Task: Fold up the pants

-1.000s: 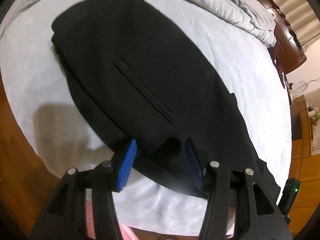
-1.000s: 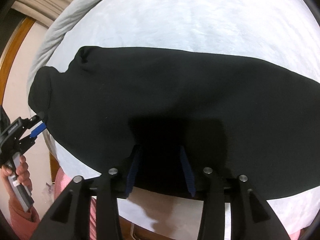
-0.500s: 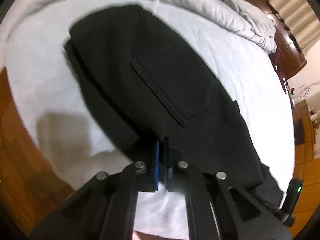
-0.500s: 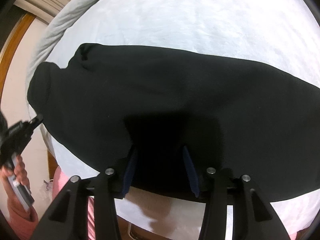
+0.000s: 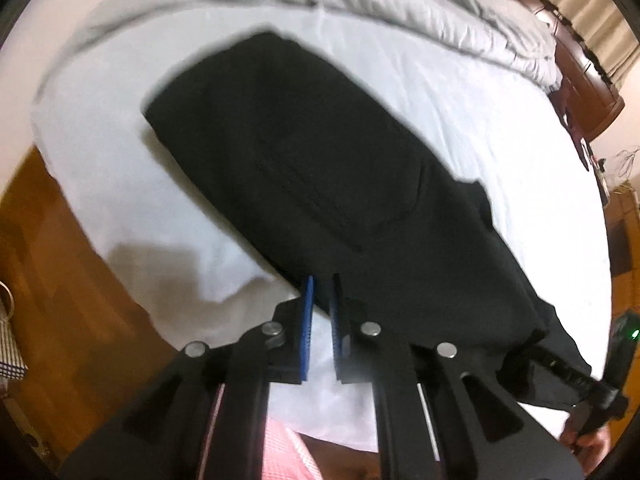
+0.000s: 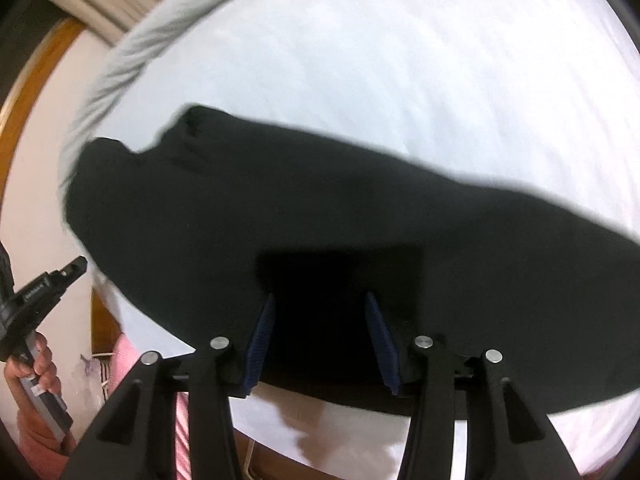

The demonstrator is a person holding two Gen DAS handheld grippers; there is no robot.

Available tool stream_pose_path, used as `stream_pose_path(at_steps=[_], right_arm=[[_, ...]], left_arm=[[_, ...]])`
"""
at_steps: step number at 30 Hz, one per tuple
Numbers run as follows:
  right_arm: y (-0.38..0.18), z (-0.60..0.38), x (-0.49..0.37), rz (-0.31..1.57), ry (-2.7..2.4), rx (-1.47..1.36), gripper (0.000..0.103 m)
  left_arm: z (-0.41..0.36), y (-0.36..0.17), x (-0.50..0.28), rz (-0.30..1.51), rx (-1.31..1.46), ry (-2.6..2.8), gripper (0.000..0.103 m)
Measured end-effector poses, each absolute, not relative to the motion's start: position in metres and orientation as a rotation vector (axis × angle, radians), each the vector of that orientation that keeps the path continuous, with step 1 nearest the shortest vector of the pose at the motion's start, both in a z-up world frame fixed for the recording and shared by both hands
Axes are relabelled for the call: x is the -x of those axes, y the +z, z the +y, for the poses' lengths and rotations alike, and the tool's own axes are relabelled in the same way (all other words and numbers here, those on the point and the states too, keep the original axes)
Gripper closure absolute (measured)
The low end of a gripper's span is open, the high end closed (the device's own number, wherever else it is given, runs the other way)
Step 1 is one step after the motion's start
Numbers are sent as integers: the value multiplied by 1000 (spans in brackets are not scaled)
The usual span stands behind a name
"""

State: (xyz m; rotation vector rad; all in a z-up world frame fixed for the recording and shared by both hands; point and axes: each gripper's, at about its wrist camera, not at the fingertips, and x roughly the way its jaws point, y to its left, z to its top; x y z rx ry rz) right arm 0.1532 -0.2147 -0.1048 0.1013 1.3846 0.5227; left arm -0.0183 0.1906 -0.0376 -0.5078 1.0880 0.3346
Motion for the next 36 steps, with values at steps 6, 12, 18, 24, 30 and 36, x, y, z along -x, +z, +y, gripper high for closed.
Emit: stream_pose_path(at_steps=[6, 12, 18, 24, 30, 36], right_arm=[[-79, -164, -189, 1293, 648, -30, 55], [-89, -82, -221, 1286, 690, 108, 55], [-106, -45, -232, 1319, 693, 208, 45], [-133, -29, -251, 1400, 768, 151, 66], [-108, -37, -273, 1317, 842, 1, 99], [-116, -45, -297, 1310, 781, -108, 100]], left_arm=[[187, -9, -6, 1005, 454, 287, 89], [199, -50, -41, 1123, 447, 259, 87], [203, -64, -53, 1133, 446, 252, 82], [205, -66, -52, 1135, 459, 226, 76], [202, -68, -48, 1120, 455, 230, 71], [192, -69, -40, 1108, 391, 262, 52]])
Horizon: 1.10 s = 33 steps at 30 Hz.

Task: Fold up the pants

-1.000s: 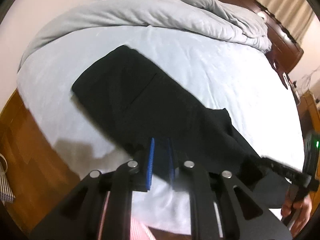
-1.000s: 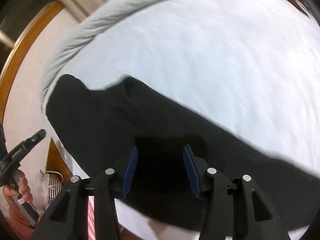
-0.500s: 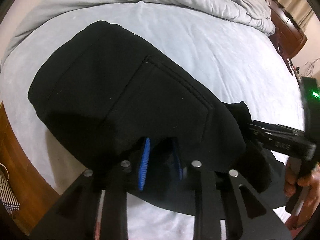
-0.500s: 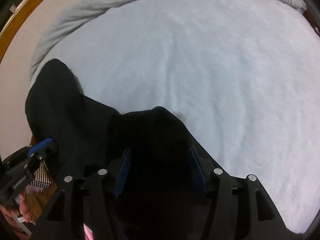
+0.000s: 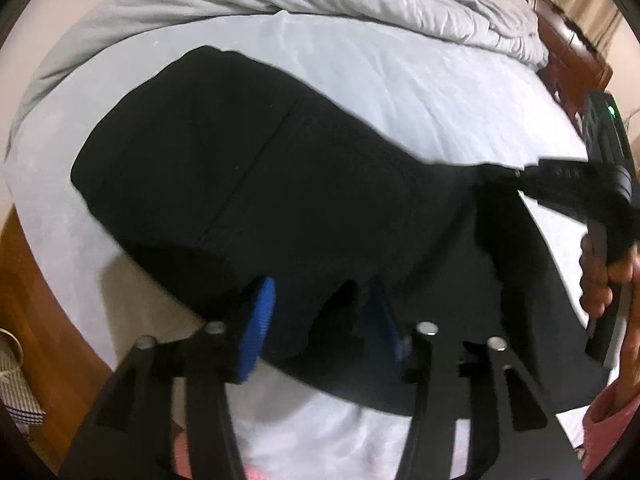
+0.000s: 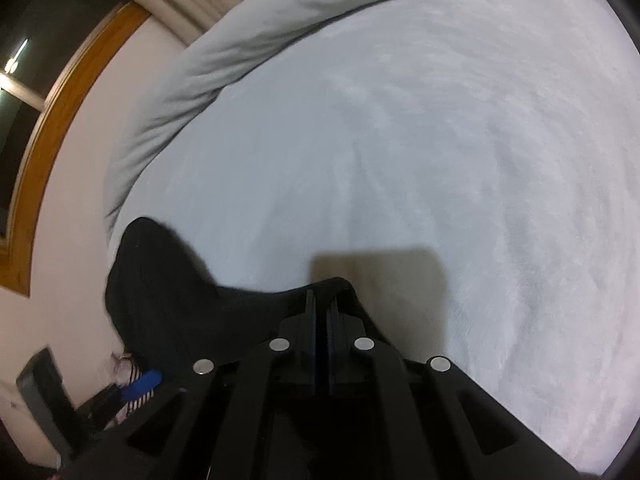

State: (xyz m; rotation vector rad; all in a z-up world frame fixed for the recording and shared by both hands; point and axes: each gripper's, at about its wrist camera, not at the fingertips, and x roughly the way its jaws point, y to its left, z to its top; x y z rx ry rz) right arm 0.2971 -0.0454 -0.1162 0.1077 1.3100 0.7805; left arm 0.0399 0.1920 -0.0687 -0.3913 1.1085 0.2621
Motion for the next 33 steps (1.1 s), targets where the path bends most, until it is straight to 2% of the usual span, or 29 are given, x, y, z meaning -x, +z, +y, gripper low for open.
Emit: stream_pose_path(at_steps=[3, 6, 7, 8, 9, 14, 16, 17, 18, 23, 27, 29, 30, 31, 33], right_arm=[[-142, -45, -290, 1348, 738, -62, 100], [-138, -50, -286, 1333, 747, -71, 97], [-130, -55, -283, 1319, 759, -78, 90], [-124, -59, -281, 1309, 756, -74, 76], [-112, -67, -273, 1272, 751, -51, 73], [-78, -89, -223, 1203, 782, -10, 73], [-80, -91, -201, 1211, 800, 12, 73], [-81, -90, -188, 1220, 805, 24, 73], [-85, -91, -179, 1231, 805, 31, 73], [-131, -103, -165, 1353, 732, -1, 76], [-126, -119, -167, 1359, 751, -75, 74], [-113, -138, -166, 1341, 750, -119, 71], [-107, -147, -167, 1323, 745, -137, 70], [-100, -165, -164, 1308, 731, -157, 67], [-93, -205, -155, 1300, 674, -190, 65]], left_arm=[[200, -66, -33, 1101, 401, 277, 52], [220, -58, -23, 1080, 392, 355, 44], [233, -56, -19, 1075, 400, 386, 42], [241, -56, -17, 1074, 408, 411, 42], [253, -57, -15, 1078, 424, 442, 42], [284, -66, -23, 1094, 512, 476, 40], [287, -67, -27, 1087, 526, 476, 44], [286, -68, -30, 1085, 525, 470, 50], [285, -69, -33, 1082, 532, 450, 65], [280, -76, -42, 1125, 478, 477, 75], [278, -71, -41, 1130, 441, 486, 77], [273, -61, -37, 1136, 410, 504, 75], [271, -56, -34, 1139, 406, 520, 69], [267, -49, -28, 1130, 412, 531, 56], [246, -37, -17, 1115, 394, 509, 50]])
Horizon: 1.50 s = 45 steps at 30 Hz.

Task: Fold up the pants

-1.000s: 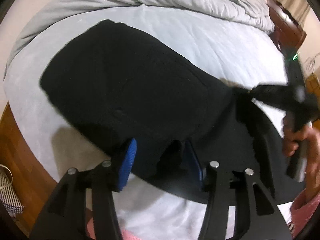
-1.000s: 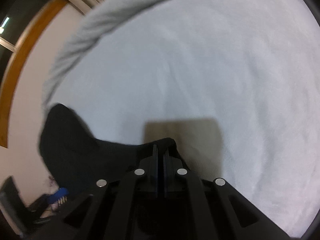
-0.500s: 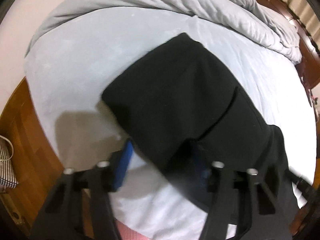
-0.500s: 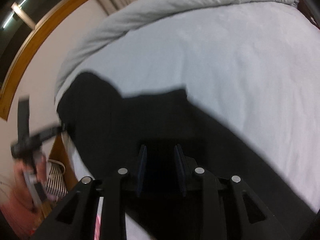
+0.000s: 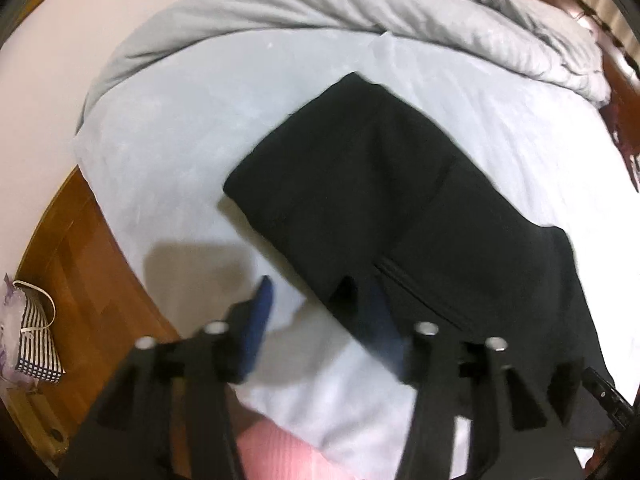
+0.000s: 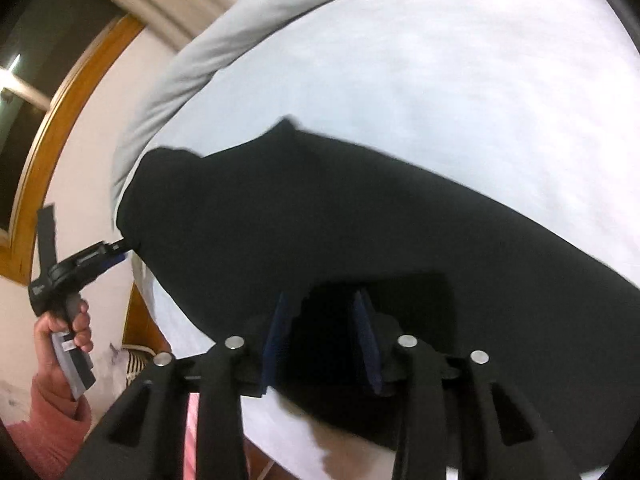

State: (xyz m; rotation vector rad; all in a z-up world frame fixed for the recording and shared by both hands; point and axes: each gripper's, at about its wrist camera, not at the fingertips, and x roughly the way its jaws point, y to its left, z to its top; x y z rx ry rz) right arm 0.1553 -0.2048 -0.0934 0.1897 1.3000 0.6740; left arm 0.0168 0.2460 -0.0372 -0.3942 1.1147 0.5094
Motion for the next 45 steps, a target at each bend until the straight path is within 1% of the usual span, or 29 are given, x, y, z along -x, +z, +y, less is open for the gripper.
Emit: stream_pose_path(at_steps=[3, 6, 10, 16, 18, 22, 23, 24, 25, 26, 27, 28, 33, 36, 39, 42, 45], right_arm=[[-94, -256, -142, 1304, 578, -227, 65], [-97, -302, -126, 1302, 480, -263, 65], [-105, -343, -111, 1284, 415, -357, 65], [-120, -362, -102, 1287, 400, -433, 65], [-122, -371, -98, 1284, 405, -451, 65], [-126, -360, -103, 1277, 423, -463, 63], [-127, -357, -103, 1279, 425, -461, 62], [-127, -356, -103, 1281, 426, -460, 62], [-130, -356, -103, 1285, 426, -463, 62], [-130, -358, -101, 1287, 426, -466, 62], [-132, -358, -101, 1289, 427, -468, 62], [-132, -358, -101, 1289, 427, -468, 62], [-132, -357, -100, 1288, 434, -452, 62], [-128, -355, -98, 1284, 453, -440, 61], [-126, -348, -99, 1288, 498, -464, 60], [-123, -336, -96, 1297, 538, -471, 60], [-119, -329, -93, 1295, 511, -391, 60]], left_arm=[[202, -34, -12, 1149, 358, 391, 47], [143, -47, -18, 1249, 376, 177, 47], [86, -68, -33, 1344, 463, 3, 52], [69, -85, -54, 1375, 532, 15, 59], [70, -92, -57, 1394, 558, 28, 59], [74, -98, -61, 1399, 618, 60, 60], [74, -97, -61, 1395, 637, 59, 63], [74, -96, -60, 1389, 650, 52, 76], [74, -94, -61, 1384, 671, 33, 93], [74, -94, -61, 1381, 706, 8, 99], [72, -95, -63, 1381, 726, -10, 101], [70, -97, -66, 1389, 732, -24, 99], [66, -116, -69, 1436, 793, -36, 100], [64, -111, -63, 1442, 780, -58, 94], [56, -105, -58, 1445, 756, -89, 76], [41, -104, -56, 1450, 740, -111, 71], [19, -109, -57, 1485, 734, -153, 70]])
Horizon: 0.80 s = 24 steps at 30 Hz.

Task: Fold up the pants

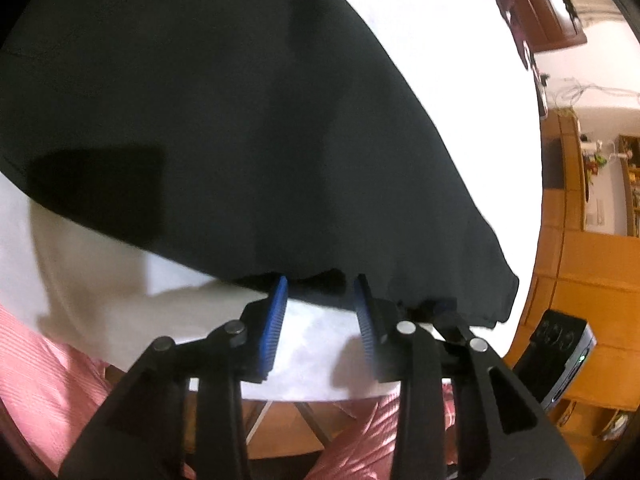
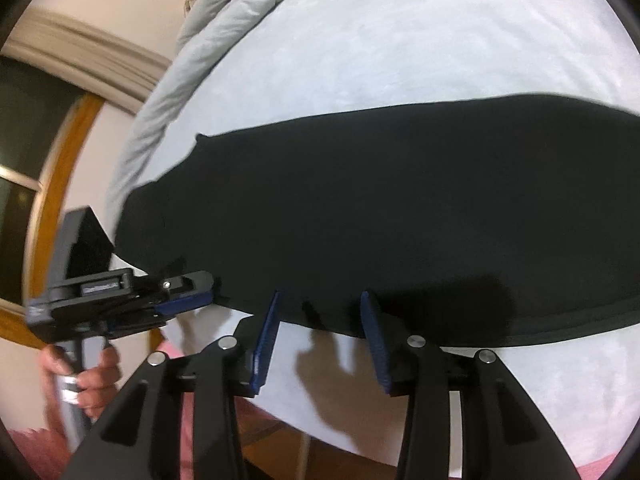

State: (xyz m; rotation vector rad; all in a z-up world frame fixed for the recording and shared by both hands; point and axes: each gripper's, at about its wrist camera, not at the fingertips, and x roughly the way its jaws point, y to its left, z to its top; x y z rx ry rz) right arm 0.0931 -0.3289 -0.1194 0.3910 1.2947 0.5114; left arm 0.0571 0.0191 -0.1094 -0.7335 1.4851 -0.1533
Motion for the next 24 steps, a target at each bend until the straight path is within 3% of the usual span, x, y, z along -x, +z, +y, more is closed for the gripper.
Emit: stream_pose_path(at_steps=[18, 20, 24], right_arm=[[-120, -350, -93, 1286, 477, -402, 60], [-122, -352, -93, 1291, 473, -403, 60], [-123, -353, -93, 1298, 472, -406, 60]], left_arm=[[4, -141, -75, 1545, 809, -170, 71], [8, -141, -74, 1532, 836, -164, 84], [8, -140, -71, 1509, 846, -165, 98]])
